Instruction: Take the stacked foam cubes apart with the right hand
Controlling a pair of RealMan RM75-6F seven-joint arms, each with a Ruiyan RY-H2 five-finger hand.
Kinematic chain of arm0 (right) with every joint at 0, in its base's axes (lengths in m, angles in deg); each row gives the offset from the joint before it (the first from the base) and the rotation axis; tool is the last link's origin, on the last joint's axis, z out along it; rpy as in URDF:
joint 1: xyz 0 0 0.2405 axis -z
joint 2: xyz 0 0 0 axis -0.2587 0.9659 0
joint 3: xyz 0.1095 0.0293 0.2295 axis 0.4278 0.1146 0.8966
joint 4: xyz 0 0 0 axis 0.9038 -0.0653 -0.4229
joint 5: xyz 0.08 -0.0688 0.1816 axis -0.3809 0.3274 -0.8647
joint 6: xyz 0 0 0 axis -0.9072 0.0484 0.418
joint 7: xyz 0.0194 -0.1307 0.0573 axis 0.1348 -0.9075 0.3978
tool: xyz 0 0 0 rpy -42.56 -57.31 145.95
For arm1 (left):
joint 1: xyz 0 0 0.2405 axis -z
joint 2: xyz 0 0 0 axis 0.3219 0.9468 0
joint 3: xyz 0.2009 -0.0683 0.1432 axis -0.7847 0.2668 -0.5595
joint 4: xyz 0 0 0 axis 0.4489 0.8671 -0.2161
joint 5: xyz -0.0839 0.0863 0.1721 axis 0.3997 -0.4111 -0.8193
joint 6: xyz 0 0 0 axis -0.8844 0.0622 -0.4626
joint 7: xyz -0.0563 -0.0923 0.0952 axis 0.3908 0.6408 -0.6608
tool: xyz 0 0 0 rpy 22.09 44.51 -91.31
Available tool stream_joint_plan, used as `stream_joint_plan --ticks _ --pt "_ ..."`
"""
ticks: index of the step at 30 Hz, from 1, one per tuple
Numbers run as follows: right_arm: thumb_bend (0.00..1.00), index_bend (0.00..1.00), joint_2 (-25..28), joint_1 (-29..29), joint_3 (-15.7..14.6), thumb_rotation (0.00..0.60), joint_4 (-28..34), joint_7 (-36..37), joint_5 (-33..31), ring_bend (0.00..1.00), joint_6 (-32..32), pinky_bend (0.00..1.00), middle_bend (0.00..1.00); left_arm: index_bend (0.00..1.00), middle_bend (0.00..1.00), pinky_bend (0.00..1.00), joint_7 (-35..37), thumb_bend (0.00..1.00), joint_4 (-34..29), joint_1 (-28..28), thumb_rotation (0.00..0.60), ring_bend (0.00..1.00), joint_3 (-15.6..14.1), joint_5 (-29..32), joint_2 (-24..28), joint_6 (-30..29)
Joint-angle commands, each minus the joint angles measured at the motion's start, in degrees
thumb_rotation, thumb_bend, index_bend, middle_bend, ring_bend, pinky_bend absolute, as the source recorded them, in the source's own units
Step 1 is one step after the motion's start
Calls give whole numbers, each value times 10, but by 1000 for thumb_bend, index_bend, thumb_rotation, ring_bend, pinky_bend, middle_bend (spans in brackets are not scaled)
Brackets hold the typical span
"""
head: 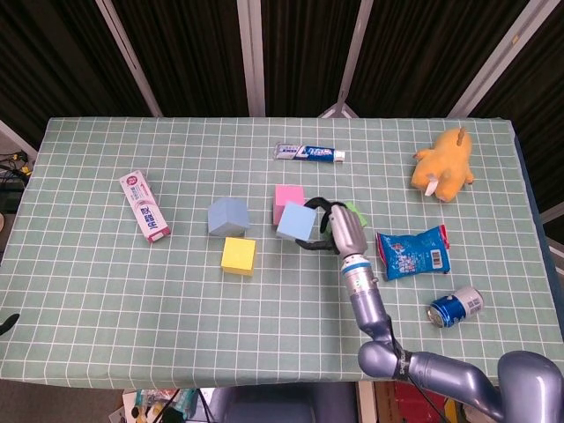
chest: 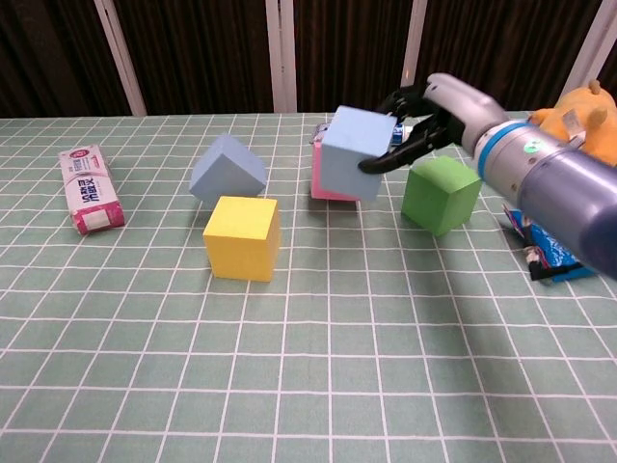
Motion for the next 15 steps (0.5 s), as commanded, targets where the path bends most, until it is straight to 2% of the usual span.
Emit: stream_joint_plan --ticks 1,4,7,11,15 --pt "183 485 34 18 18 600 25 0 -2 636 15 246 515 254 0 0 -2 133 0 0 600 0 -1 0 -1 1" --pt "183 485 63 34 22 600 43 9 -10 636 13 246 515 254 0 0 -4 133 -1 1 600 0 -2 -2 -1 1" --pt "183 485 96 54 13 600 67 15 -11 636 8 246 516 254 0 0 -1 133 -3 1 600 0 -4 -5 0 3" --pt "183 485 143 88 -14 600 116 35 3 636 -3 246 515 254 0 0 1 133 -3 2 600 0 -6 -9 1 5" --pt "183 485 185 128 -55 600 169 58 44 636 3 246 515 254 0 0 -2 133 -4 3 600 0 -7 -10 0 7"
